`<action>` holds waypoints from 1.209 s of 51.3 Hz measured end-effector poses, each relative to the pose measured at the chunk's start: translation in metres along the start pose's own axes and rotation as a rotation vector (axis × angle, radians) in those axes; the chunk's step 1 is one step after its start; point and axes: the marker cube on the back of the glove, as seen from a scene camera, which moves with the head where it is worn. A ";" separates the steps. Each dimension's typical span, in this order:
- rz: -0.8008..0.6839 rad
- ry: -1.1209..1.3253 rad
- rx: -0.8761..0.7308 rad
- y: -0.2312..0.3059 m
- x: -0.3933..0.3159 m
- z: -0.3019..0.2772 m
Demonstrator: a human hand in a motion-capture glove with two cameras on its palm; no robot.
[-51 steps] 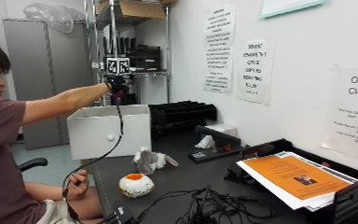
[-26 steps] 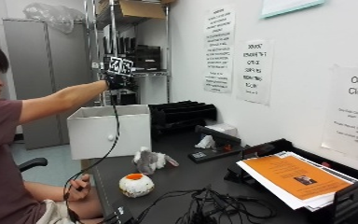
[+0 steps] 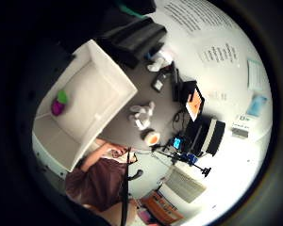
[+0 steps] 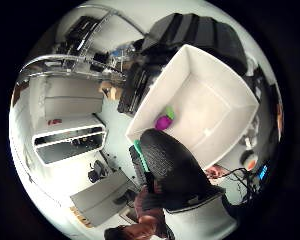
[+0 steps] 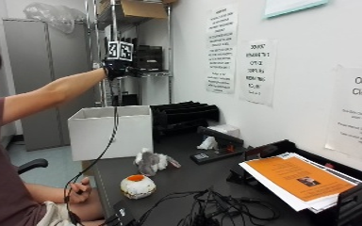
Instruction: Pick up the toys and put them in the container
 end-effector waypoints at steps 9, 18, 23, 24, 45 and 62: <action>0.132 0.025 0.040 0.030 0.048 -0.035; 0.248 -0.016 0.096 0.094 0.146 -0.045; 0.317 -0.026 0.093 0.121 0.196 -0.026; 0.324 -0.030 0.091 0.125 0.204 -0.020; 0.696 0.017 -0.111 0.190 0.335 0.225; 0.477 -0.195 -0.183 0.191 0.321 0.359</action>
